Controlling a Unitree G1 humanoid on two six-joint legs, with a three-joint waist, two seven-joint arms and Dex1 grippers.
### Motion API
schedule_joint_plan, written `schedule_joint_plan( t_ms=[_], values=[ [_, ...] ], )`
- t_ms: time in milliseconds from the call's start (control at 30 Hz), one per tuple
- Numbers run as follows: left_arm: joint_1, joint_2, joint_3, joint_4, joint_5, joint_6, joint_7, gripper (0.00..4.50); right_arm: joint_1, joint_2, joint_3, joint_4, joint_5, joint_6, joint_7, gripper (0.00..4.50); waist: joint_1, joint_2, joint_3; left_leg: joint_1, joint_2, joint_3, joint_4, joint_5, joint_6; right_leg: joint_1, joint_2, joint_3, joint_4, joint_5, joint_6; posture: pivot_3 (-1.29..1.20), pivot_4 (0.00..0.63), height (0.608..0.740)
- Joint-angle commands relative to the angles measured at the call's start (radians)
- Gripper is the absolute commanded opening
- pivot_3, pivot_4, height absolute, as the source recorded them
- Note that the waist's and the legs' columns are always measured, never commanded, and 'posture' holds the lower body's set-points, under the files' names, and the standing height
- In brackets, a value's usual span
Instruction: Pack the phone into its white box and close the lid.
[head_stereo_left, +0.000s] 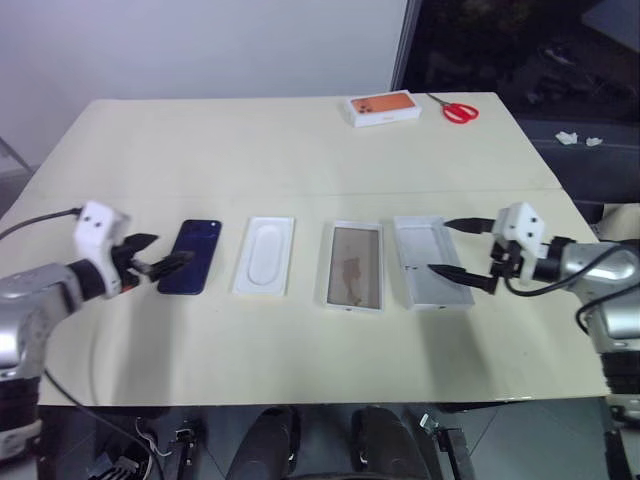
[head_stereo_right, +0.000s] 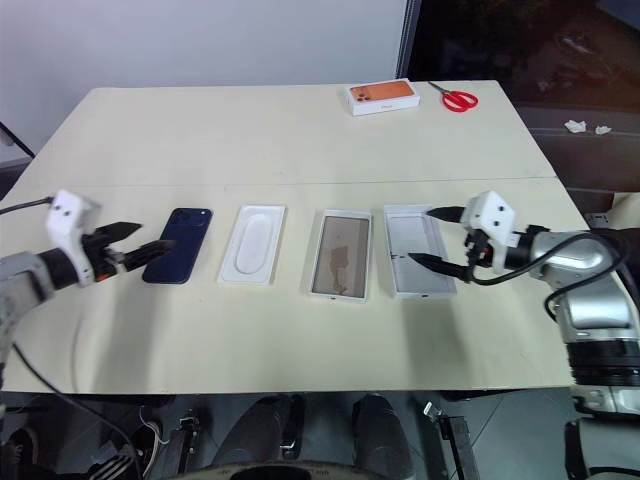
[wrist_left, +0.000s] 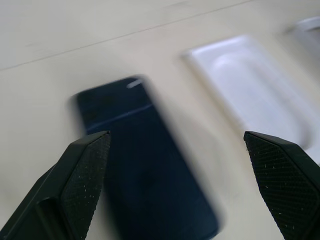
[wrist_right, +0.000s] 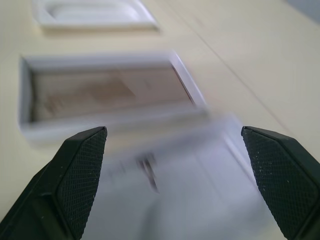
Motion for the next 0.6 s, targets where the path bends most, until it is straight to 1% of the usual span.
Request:
schedule_joint_plan(
  t_ms=[33,67,133,233,300,433,533,600],
  values=[
    [-0.037,-0.005,0.011,-0.042,-0.055,0.139,0.052,4.48,-0.02,-0.002,0.005,-0.067,-0.009,0.009,-0.023,4.5,-0.001,0.0,0.0,0.0,0.0,0.0,0.0,0.0,0.0,0.0,0.0,0.0,0.0,0.0,0.0,0.0,0.15,0.74],
    [-0.043,-0.006,0.002,-0.048,-0.056,0.152,0.057,4.48,-0.026,0.001,0.014,-0.084,-0.008,0.023,-0.028,4.5,-0.003,0.0,0.0,0.0,0.0,0.0,0.0,0.0,0.0,0.0,0.0,0.0,0.0,0.0,0.0,0.0,0.15,0.74],
    [-0.074,-0.041,0.014,-0.028,-0.088,0.228,0.095,4.48,-0.032,0.0,0.042,-0.11,-0.025,0.028,-0.027,4.5,-0.003,0.0,0.0,0.0,0.0,0.0,0.0,0.0,0.0,-0.001,0.001,0.001,0.0,0.0,0.0,0.0,0.15,0.74],
    [-0.081,-0.062,-0.007,-0.027,-0.062,0.221,0.125,4.48,-0.057,-0.007,0.083,-0.132,-0.033,0.117,-0.028,4.5,-0.004,0.0,0.0,0.0,0.0,0.0,0.0,0.0,-0.001,-0.001,0.001,0.0,0.001,0.0,0.0,0.0,0.15,0.74],
    [-0.117,-0.112,0.022,-0.001,-0.099,0.286,0.16,4.48,-0.084,-0.002,0.087,-0.134,-0.027,0.129,-0.033,4.5,-0.001,0.0,0.0,0.0,0.0,0.0,0.0,0.0,-0.001,-0.001,0.001,0.0,0.001,0.0,0.0,0.0,0.15,0.74],
    [-0.218,-0.254,0.083,0.086,-0.114,0.371,0.29,4.48,-0.104,0.004,0.106,-0.134,-0.055,0.092,-0.039,4.5,0.008,-0.001,0.0,0.0,-0.001,0.0,0.003,0.0,-0.001,0.001,0.0,-0.001,0.001,0.0,0.0,0.0,0.15,0.74],
    [-0.252,-0.313,0.123,0.116,-0.127,0.41,0.339,4.48,-0.108,0.005,0.104,-0.15,-0.049,0.093,-0.034,4.5,0.008,-0.002,0.0,-0.001,-0.001,0.0,0.003,0.001,-0.002,0.0,0.001,-0.001,0.0,0.0,0.0,0.0,0.15,0.74],
    [-0.259,-0.341,0.12,0.119,-0.13,0.441,0.358,4.48,-0.111,0.004,0.106,-0.15,-0.038,0.105,-0.023,4.5,0.004,-0.002,0.0,-0.001,-0.001,0.0,0.003,0.002,-0.004,0.0,0.001,-0.001,0.001,0.0,0.0,0.0,0.15,0.74]
  ],
)
